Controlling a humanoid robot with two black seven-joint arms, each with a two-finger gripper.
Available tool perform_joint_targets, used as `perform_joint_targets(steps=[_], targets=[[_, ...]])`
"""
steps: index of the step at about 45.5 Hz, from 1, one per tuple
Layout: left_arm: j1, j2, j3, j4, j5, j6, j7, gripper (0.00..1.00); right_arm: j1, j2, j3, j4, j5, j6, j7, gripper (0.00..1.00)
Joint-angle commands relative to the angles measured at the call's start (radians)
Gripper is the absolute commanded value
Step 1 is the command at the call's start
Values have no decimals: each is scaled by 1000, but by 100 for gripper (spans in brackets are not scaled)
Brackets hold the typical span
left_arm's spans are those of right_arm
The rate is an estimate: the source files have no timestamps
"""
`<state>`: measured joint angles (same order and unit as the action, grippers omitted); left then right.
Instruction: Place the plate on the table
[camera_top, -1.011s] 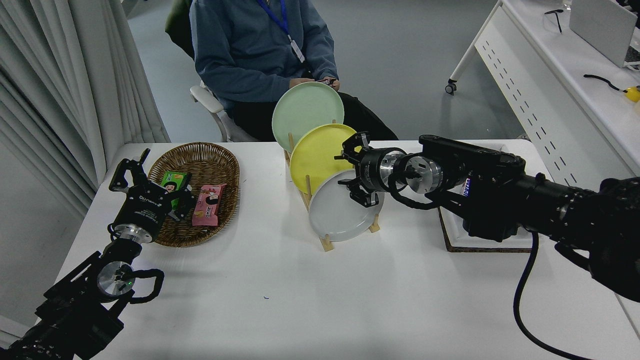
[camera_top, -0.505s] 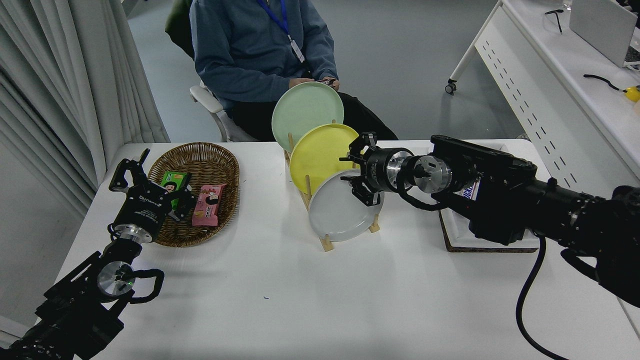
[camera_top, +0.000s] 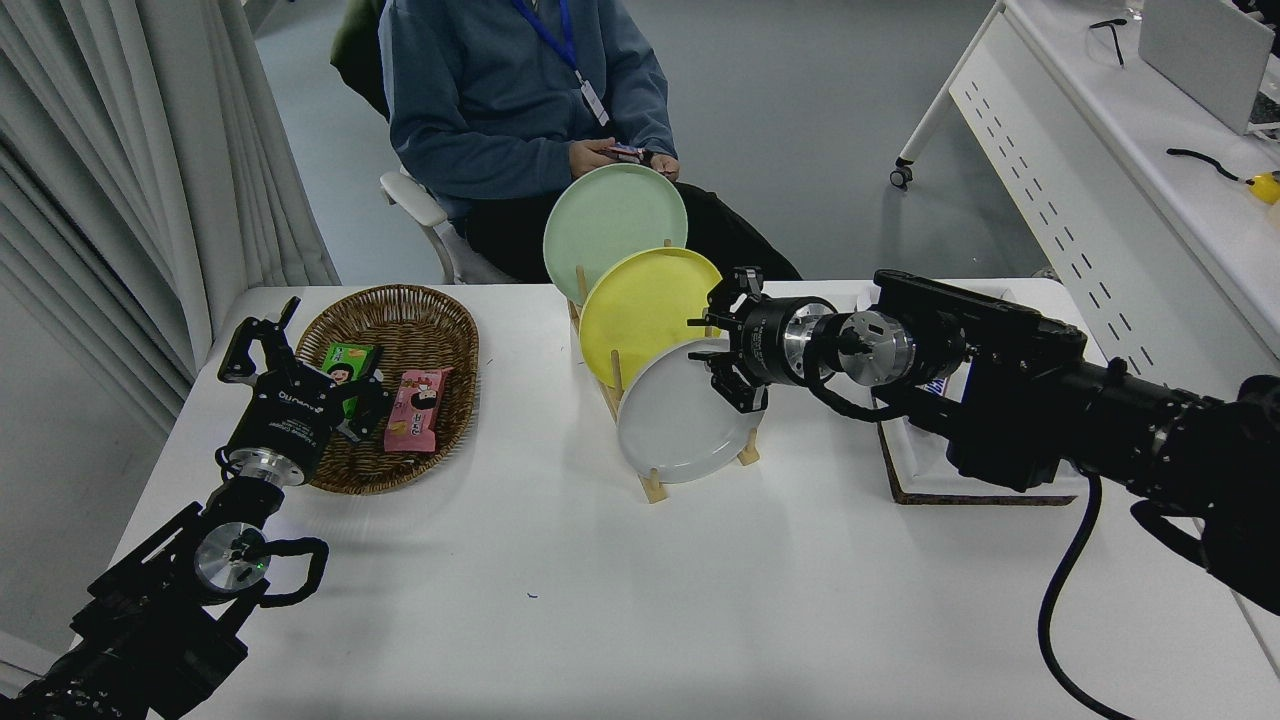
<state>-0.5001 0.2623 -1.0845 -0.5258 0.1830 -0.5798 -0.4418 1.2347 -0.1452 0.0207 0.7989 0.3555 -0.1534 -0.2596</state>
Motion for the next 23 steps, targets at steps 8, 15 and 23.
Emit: perform_joint_targets(steps=[8, 15, 23], targets=[[0, 0, 0, 1, 1, 0, 0, 100, -1, -1, 4, -3, -1, 0, 0, 26], [0, 0, 0, 1, 0, 0, 0, 100, 2, -1, 15, -9, -6, 0, 0, 23], [0, 0, 0, 1, 1, 0, 0, 100, 0, 1, 15, -10, -4, 0, 2, 23]])
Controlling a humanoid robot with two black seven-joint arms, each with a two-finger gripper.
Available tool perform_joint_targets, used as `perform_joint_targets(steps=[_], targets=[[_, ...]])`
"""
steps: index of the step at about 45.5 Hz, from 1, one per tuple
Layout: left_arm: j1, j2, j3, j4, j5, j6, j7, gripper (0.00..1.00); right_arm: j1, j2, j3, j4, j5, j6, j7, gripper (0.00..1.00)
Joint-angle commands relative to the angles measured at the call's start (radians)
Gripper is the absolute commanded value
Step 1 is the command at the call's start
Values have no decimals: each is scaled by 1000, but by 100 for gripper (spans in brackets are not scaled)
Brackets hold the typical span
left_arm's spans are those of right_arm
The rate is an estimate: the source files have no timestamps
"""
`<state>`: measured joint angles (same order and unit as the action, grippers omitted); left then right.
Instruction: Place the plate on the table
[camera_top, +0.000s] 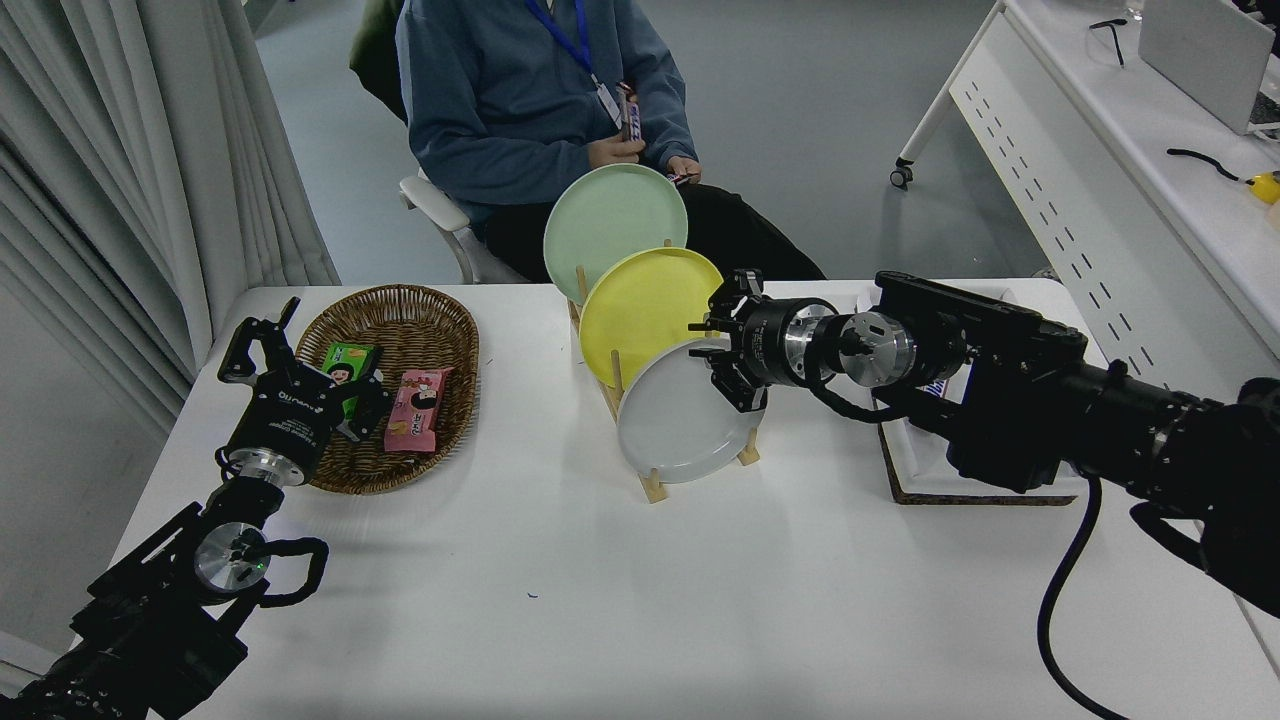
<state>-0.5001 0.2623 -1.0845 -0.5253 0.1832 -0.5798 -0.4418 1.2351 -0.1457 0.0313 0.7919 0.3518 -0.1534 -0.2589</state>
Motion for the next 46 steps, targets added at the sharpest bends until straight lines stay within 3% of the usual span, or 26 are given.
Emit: perform_joint_targets(steps=[1, 9, 46], targets=[[0, 0, 0, -1, -1, 0, 0, 100, 0, 1, 4, -3, 0, 0, 0, 23], [0, 0, 0, 1, -1, 0, 0, 100, -5, 0, 4, -3, 0, 0, 0, 17], [0, 0, 0, -1, 1, 0, 0, 100, 0, -15, 18, 4, 3, 5, -29, 13]])
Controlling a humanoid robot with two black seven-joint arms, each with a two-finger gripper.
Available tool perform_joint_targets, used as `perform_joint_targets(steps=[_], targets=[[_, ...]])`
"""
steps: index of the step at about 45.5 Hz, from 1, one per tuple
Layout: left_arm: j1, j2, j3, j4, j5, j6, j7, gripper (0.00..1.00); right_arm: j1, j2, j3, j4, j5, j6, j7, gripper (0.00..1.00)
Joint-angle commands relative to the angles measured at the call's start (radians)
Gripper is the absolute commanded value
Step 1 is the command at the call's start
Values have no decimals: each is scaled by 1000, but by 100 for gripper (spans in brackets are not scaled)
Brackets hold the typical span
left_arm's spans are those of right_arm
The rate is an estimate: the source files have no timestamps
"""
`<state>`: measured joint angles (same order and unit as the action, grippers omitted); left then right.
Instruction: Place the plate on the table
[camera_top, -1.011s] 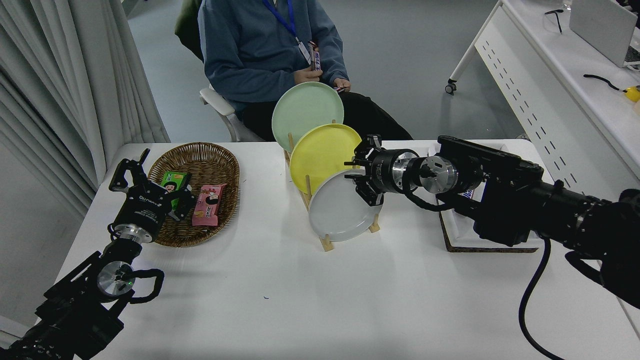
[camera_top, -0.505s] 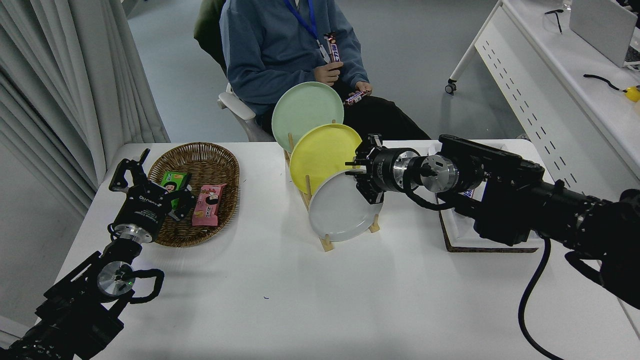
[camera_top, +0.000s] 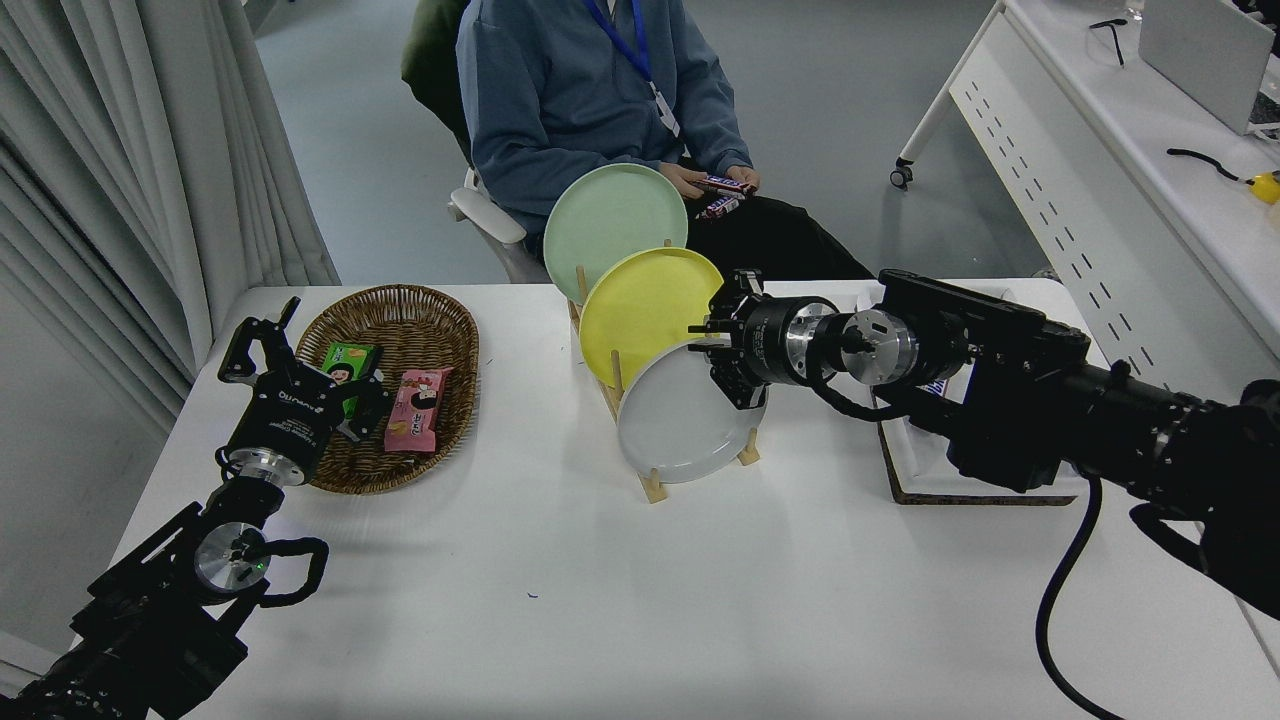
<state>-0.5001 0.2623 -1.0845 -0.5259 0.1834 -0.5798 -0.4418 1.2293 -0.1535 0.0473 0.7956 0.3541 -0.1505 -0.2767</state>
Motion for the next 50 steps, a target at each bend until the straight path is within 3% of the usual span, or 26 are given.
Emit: perform_joint_targets(steps=[1, 23, 31, 50], targets=[[0, 0, 0, 0, -1, 0, 0, 100, 6, -8, 2, 1, 0, 2, -13, 13], [0, 0, 0, 0, -1, 0, 0, 100, 9, -6, 12, -4, -3, 2, -19, 8], [0, 0, 0, 0, 1, 0, 0, 100, 7, -6, 12, -2, -4, 5, -19, 0], [0, 0, 0, 1, -1, 0, 0, 100, 10, -29, 32, 4, -9, 19, -25, 0]])
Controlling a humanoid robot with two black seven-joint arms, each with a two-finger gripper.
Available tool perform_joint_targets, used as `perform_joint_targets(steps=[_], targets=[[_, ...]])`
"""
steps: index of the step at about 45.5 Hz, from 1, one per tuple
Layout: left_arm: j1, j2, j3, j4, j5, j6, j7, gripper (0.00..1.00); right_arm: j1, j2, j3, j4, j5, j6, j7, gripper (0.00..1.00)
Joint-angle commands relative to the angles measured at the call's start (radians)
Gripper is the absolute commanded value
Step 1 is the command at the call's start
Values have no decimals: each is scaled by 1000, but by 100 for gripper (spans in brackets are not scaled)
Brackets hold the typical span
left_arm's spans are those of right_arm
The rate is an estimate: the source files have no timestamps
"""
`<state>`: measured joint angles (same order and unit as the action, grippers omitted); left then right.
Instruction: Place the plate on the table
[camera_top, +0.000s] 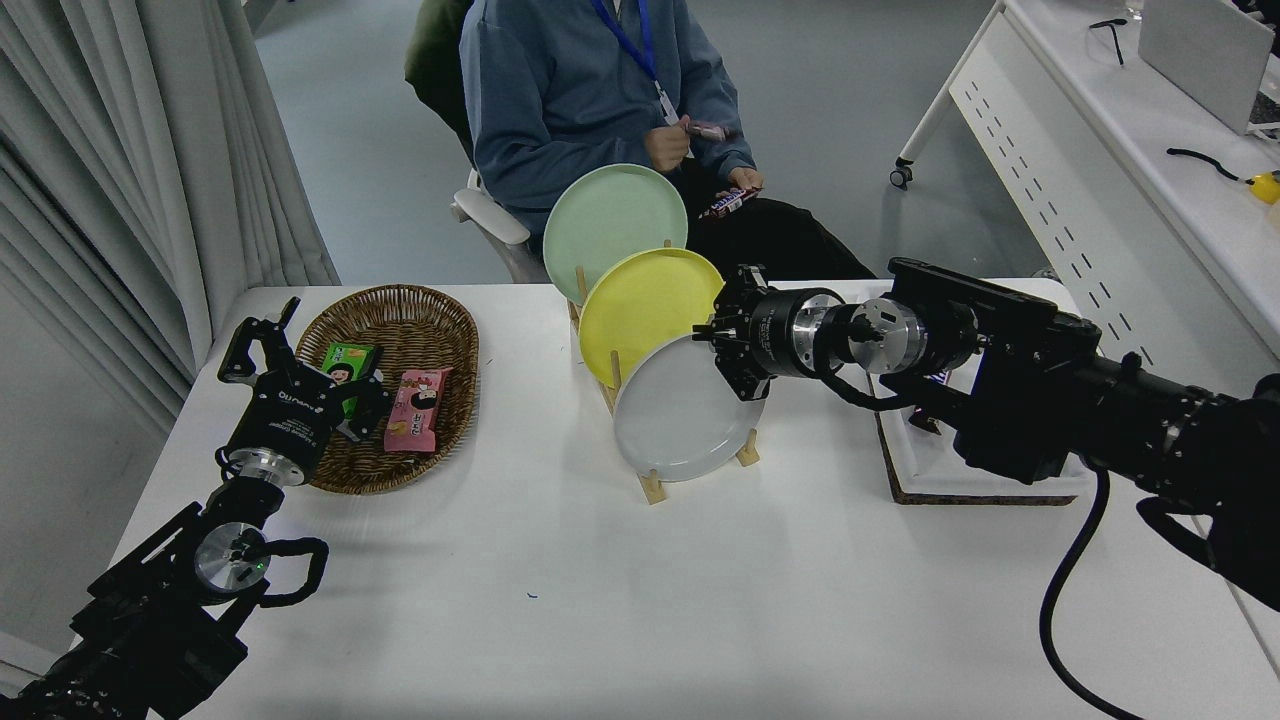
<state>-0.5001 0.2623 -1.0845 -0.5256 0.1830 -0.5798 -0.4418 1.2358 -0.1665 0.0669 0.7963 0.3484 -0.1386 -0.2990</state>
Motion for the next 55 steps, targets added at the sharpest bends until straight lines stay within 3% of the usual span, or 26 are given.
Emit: perform_joint_targets(steps=[1, 27, 39, 55], targets=[[0, 0, 0, -1, 1, 0, 0, 100, 7, -22, 17, 3, -3, 7, -3, 0], [0, 0, 0, -1, 0, 0, 0, 100, 226, -191, 184, 121, 61, 4, -8, 0], [0, 0, 0, 1, 0, 0, 0, 100, 228, -192, 324, 130, 132, -25, -129, 0], [0, 0, 0, 1, 0, 0, 0, 100, 318, -188, 410, 124, 277, -288, -255, 0]])
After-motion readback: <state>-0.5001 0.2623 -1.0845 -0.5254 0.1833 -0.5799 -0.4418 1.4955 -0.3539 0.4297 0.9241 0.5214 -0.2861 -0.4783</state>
